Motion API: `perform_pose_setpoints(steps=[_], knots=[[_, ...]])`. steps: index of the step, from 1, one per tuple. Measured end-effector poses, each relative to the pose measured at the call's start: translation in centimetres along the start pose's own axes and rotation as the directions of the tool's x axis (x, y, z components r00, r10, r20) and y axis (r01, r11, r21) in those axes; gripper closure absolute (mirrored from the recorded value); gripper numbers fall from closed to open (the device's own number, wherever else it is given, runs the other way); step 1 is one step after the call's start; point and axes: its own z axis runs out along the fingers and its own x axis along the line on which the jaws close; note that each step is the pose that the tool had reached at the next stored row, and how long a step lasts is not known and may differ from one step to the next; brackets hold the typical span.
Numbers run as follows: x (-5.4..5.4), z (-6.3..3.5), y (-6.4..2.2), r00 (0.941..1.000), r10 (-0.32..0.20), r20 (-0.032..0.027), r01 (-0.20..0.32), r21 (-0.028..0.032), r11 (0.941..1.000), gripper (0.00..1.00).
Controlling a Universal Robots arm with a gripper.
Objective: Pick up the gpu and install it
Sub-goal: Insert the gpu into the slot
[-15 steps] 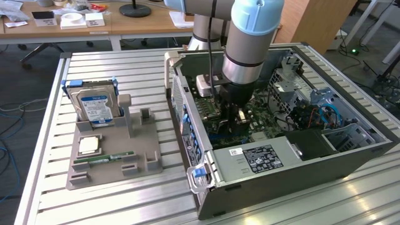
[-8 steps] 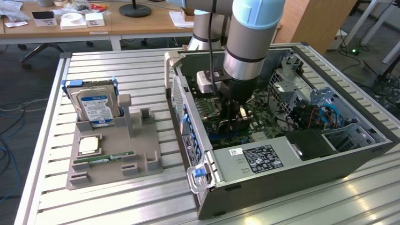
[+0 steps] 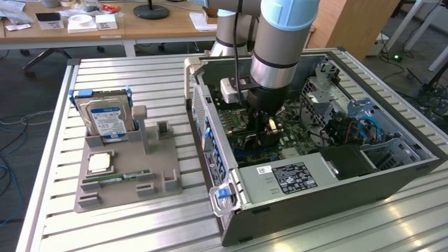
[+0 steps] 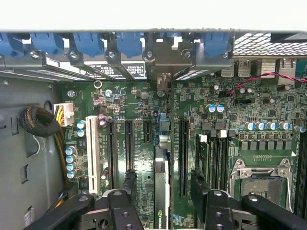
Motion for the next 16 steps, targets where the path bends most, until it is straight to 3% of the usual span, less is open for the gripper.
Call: perform_pose_setpoints(steps=[5,6,10,16], knots=[[0.00,0.00,0.00,1.0000,0.000,-0.0001,0.000,0.0000,1.0000,0.44],[0.00,0.00,0.00,1.0000,0.000,0.0000,0.000,0.0001,1.0000,0.51],[-0.01,0.02,-0.35,1.0000,0.001,-0.0002,-0.001,-0.0061,1.0000,0.51],[-0.01,0.02,-0.38,1.0000,0.001,-0.0003,-0.001,-0.0066,1.0000,0.51]])
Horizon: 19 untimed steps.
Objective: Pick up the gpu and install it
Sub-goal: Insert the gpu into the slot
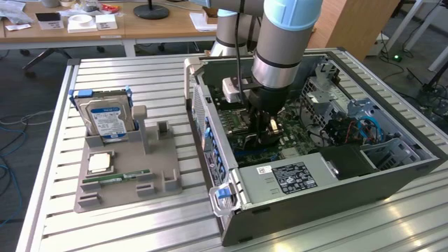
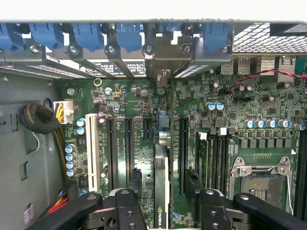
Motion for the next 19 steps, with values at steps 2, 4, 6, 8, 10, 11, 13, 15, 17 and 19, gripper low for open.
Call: perform_pose_setpoints(steps=[2,4,6,8,10,11,13,15,17,19], knots=[[-0.01,0.01,-0.05,1.0000,0.000,-0.0001,0.000,-0.0011,1.0000,0.51],[-0.03,0.00,-0.07,1.0000,0.003,-0.0005,-0.003,-0.0028,1.0000,0.51],[-0.06,0.00,-0.07,1.0000,0.005,-0.0007,-0.005,-0.0041,1.0000,0.51],[-0.08,0.00,-0.07,1.0000,0.006,-0.0008,-0.006,-0.0052,1.0000,0.51],[-0.09,0.00,-0.07,1.0000,0.008,-0.0009,-0.008,-0.0059,1.0000,0.51],[-0.10,0.01,-0.07,1.0000,0.008,-0.0009,-0.008,-0.0062,0.9999,0.51],[-0.11,0.01,-0.06,0.9999,0.011,-0.0010,-0.011,-0.0068,0.9999,0.51],[-0.11,0.00,-0.03,0.9999,0.013,-0.0012,-0.013,-0.0071,0.9999,0.51],[-0.12,0.01,0.02,0.9999,0.015,-0.0012,-0.015,-0.0070,0.9999,0.51],[-0.11,0.01,0.03,0.9999,0.017,-0.0012,-0.017,-0.0070,0.9998,0.51]])
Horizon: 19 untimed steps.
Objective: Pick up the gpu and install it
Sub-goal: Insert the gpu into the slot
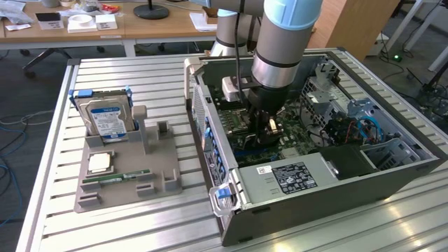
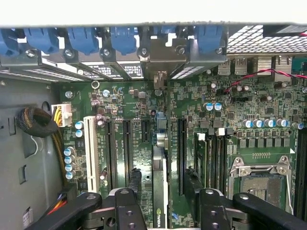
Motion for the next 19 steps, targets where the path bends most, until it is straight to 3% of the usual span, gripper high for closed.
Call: perform_pose_setpoints(steps=[11,16,19], knots=[[0.00,0.00,0.01,1.0000,0.000,-0.0001,0.000,0.0000,1.0000,0.53],[0.01,-0.01,0.01,1.0000,0.000,-0.0003,0.000,-0.0001,1.0000,0.75],[0.01,-0.01,0.01,1.0000,0.000,-0.0002,0.000,-0.0001,1.0000,0.75]])
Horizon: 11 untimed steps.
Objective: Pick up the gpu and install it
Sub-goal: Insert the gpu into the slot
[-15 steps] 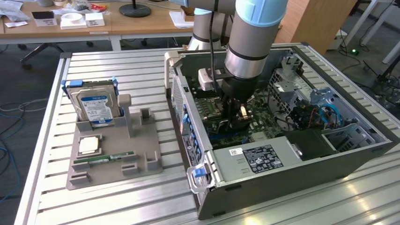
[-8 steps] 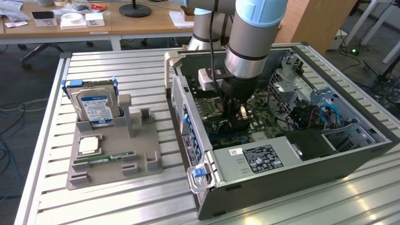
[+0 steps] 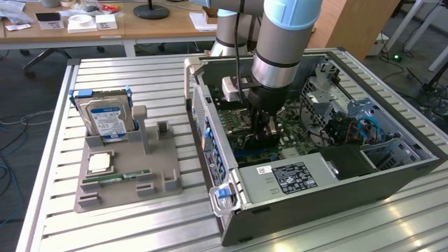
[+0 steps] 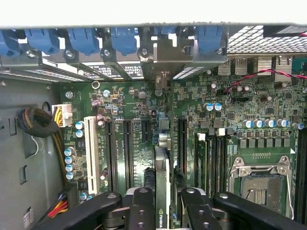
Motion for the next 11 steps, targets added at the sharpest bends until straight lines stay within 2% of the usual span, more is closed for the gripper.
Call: perform_pose_setpoints(steps=[11], knots=[[0.36,0.01,-0.01,1.0000,0.000,0.0002,0.000,0.0001,1.0000,0.75]])
